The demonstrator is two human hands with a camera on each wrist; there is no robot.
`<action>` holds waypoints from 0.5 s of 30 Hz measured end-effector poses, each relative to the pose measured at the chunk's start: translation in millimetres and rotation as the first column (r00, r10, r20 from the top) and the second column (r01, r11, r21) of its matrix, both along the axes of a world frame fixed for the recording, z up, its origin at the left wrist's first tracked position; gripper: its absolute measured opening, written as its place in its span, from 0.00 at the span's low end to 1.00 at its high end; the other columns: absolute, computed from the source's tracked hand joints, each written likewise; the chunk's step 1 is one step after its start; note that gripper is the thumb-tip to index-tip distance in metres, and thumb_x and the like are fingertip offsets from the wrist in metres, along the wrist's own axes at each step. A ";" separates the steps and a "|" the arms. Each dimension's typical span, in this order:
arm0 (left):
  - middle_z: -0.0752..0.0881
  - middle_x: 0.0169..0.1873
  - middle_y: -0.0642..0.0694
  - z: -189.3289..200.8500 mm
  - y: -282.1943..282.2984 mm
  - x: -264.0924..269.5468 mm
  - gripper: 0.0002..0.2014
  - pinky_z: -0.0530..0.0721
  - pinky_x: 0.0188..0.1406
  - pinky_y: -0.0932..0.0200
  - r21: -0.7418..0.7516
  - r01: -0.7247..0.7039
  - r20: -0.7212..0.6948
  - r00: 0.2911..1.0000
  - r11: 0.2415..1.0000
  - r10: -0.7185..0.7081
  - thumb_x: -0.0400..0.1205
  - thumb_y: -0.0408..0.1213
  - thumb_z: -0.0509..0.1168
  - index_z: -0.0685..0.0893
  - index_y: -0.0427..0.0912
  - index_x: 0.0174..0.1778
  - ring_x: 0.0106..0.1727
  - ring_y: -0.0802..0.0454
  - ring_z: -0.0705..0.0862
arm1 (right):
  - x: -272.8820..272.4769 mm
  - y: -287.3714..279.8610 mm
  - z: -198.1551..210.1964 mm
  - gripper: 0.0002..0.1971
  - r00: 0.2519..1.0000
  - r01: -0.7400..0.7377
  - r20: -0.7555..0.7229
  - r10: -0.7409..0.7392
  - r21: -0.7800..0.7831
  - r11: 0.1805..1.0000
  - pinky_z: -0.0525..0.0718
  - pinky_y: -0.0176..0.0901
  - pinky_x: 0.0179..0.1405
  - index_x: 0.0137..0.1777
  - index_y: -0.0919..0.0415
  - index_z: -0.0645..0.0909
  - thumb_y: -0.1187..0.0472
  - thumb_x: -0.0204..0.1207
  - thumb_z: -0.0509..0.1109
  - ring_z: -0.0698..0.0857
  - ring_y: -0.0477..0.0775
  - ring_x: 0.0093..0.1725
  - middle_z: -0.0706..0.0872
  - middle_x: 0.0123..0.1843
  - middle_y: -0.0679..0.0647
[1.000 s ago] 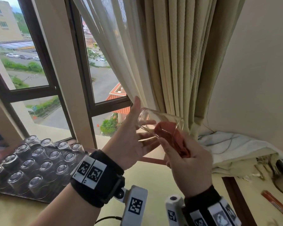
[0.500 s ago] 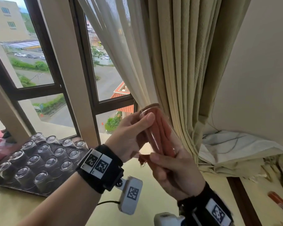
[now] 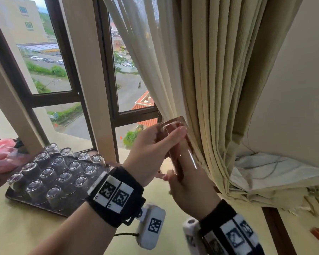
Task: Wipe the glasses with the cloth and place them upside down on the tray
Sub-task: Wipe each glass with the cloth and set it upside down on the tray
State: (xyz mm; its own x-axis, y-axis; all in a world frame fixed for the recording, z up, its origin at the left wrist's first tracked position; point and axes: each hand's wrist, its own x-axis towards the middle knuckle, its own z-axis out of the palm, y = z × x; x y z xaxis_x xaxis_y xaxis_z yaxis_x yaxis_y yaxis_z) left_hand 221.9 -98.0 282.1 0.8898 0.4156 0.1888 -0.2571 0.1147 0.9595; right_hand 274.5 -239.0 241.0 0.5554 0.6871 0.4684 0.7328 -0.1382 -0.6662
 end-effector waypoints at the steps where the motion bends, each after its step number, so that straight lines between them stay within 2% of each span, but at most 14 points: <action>1: 0.92 0.50 0.35 -3.1 2.9 -1.8 0.31 0.93 0.59 0.40 -0.027 0.028 0.021 0.999 0.999 -0.028 0.77 0.53 0.81 0.87 0.29 0.62 0.55 0.35 0.92 | -5.3 -1.4 3.8 0.45 0.924 -0.151 -0.337 0.180 0.109 0.982 0.92 0.45 0.33 0.88 0.32 0.63 0.73 0.80 0.71 0.92 0.53 0.39 0.89 0.55 0.52; 2: 0.92 0.50 0.34 -6.9 5.8 -4.4 0.27 0.93 0.57 0.44 -0.070 0.060 0.044 0.997 0.996 -0.057 0.80 0.48 0.79 0.86 0.28 0.63 0.54 0.37 0.92 | -10.0 -3.2 8.5 0.42 0.705 -0.256 -0.587 0.397 0.312 0.915 0.89 0.43 0.27 0.84 0.33 0.70 0.74 0.79 0.72 0.91 0.54 0.35 0.89 0.56 0.56; 3: 0.91 0.50 0.34 -10.4 8.3 -7.2 0.24 0.93 0.55 0.47 -0.124 0.084 0.067 0.995 0.989 -0.076 0.82 0.45 0.76 0.86 0.27 0.64 0.53 0.37 0.92 | -12.9 -5.0 12.2 0.39 0.434 -0.282 -0.675 0.596 0.527 0.802 0.86 0.39 0.23 0.83 0.38 0.74 0.74 0.78 0.72 0.89 0.52 0.31 0.89 0.60 0.60; 4: 0.91 0.51 0.32 -13.4 9.9 -9.8 0.24 0.93 0.55 0.46 -0.171 0.092 0.084 0.993 0.981 -0.078 0.82 0.43 0.74 0.85 0.25 0.66 0.53 0.37 0.92 | -13.8 -6.8 11.4 0.37 0.174 -0.251 -0.651 0.739 0.697 0.672 0.84 0.35 0.21 0.85 0.45 0.73 0.73 0.79 0.73 0.86 0.49 0.28 0.86 0.66 0.63; 5: 0.90 0.53 0.30 -15.9 10.8 -11.6 0.27 0.93 0.57 0.44 -0.196 0.082 0.095 0.993 0.977 -0.065 0.82 0.43 0.75 0.83 0.23 0.68 0.54 0.35 0.91 | -12.9 -7.0 6.6 0.34 -0.034 -0.184 -0.579 0.815 0.805 0.564 0.83 0.33 0.21 0.87 0.52 0.70 0.72 0.83 0.72 0.84 0.47 0.27 0.84 0.68 0.66; 6: 0.89 0.55 0.28 -18.5 11.7 -12.0 0.32 0.93 0.59 0.42 -0.193 0.057 0.102 0.994 0.980 -0.038 0.80 0.44 0.77 0.81 0.21 0.70 0.56 0.33 0.91 | -11.9 -6.1 2.1 0.31 -0.192 -0.090 -0.521 0.832 0.853 0.513 0.83 0.32 0.20 0.86 0.58 0.69 0.70 0.85 0.72 0.84 0.45 0.25 0.83 0.65 0.68; 7: 0.88 0.56 0.26 -20.6 11.6 -11.7 0.36 0.93 0.59 0.41 -0.173 0.034 0.110 0.994 0.984 -0.015 0.78 0.46 0.81 0.80 0.21 0.71 0.57 0.32 0.90 | -12.0 -4.9 -0.5 0.27 -0.293 -0.009 -0.495 0.818 0.857 0.515 0.82 0.32 0.18 0.83 0.62 0.71 0.69 0.86 0.72 0.83 0.44 0.23 0.83 0.59 0.71; 8: 0.88 0.57 0.24 -23.0 11.8 -11.7 0.36 0.92 0.59 0.41 -0.146 0.010 0.119 0.993 0.989 0.008 0.77 0.46 0.83 0.81 0.23 0.71 0.57 0.32 0.90 | -13.0 -2.9 -3.9 0.25 -0.331 0.047 -0.493 0.805 0.843 0.536 0.81 0.31 0.16 0.79 0.64 0.73 0.68 0.85 0.75 0.82 0.43 0.20 0.84 0.52 0.71; 9: 0.88 0.58 0.23 -25.9 11.9 -12.3 0.35 0.92 0.59 0.41 -0.122 -0.022 0.123 0.992 0.992 0.037 0.77 0.46 0.83 0.82 0.25 0.71 0.57 0.32 0.90 | -14.2 -1.2 -7.7 0.24 -0.284 0.079 -0.528 0.800 0.819 0.569 0.78 0.30 0.13 0.75 0.64 0.77 0.66 0.82 0.79 0.80 0.42 0.18 0.84 0.47 0.70; 10: 0.88 0.59 0.22 -29.2 11.7 -13.5 0.33 0.92 0.60 0.41 -0.108 -0.063 0.119 0.990 0.992 0.076 0.76 0.46 0.81 0.84 0.28 0.71 0.57 0.32 0.91 | -15.5 0.6 -10.4 0.22 -0.172 0.093 -0.610 0.773 0.772 0.629 0.76 0.30 0.11 0.73 0.64 0.81 0.63 0.81 0.80 0.77 0.42 0.16 0.85 0.43 0.68; 12: 0.89 0.60 0.22 -36.8 11.5 -19.3 0.31 0.92 0.62 0.37 -0.104 -0.132 0.105 0.984 0.986 0.142 0.75 0.47 0.80 0.86 0.32 0.70 0.58 0.31 0.91 | -19.8 5.0 -13.7 0.19 0.167 0.092 -0.798 0.580 0.598 0.796 0.73 0.31 0.11 0.70 0.56 0.87 0.52 0.81 0.77 0.75 0.46 0.17 0.88 0.39 0.64; 13: 0.90 0.58 0.24 -41.6 11.4 -22.8 0.29 0.92 0.61 0.37 -0.114 -0.158 0.099 0.981 0.981 0.169 0.76 0.46 0.81 0.87 0.33 0.68 0.57 0.31 0.91 | -21.9 6.8 -17.0 0.19 0.346 0.089 -0.823 0.449 0.506 0.858 0.72 0.34 0.12 0.68 0.49 0.89 0.47 0.80 0.75 0.77 0.50 0.19 0.88 0.39 0.65; 14: 0.91 0.56 0.26 -45.9 10.9 -27.3 0.26 0.92 0.60 0.38 -0.130 -0.180 0.094 0.977 0.975 0.192 0.78 0.44 0.81 0.87 0.33 0.67 0.56 0.32 0.91 | -24.7 7.4 -20.4 0.18 0.493 0.065 -0.798 0.346 0.430 0.900 0.72 0.36 0.13 0.67 0.43 0.89 0.43 0.79 0.72 0.80 0.54 0.21 0.88 0.39 0.68; 15: 0.92 0.54 0.29 -51.1 10.1 -33.2 0.23 0.93 0.58 0.40 -0.150 -0.201 0.082 0.973 0.968 0.215 0.79 0.42 0.81 0.87 0.33 0.66 0.54 0.34 0.92 | -28.9 7.7 -24.7 0.18 0.578 0.029 -0.760 0.296 0.382 0.924 0.73 0.37 0.15 0.68 0.39 0.88 0.42 0.80 0.70 0.85 0.57 0.24 0.88 0.39 0.69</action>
State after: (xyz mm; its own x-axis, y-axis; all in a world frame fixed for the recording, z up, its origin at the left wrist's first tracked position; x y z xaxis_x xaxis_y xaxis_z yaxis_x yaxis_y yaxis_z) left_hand 188.8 -87.9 231.0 0.7610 0.6181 0.1968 -0.3804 0.1795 0.9073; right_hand 245.6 -231.3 216.3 0.7232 0.6852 0.0866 -0.1234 0.2516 -0.9599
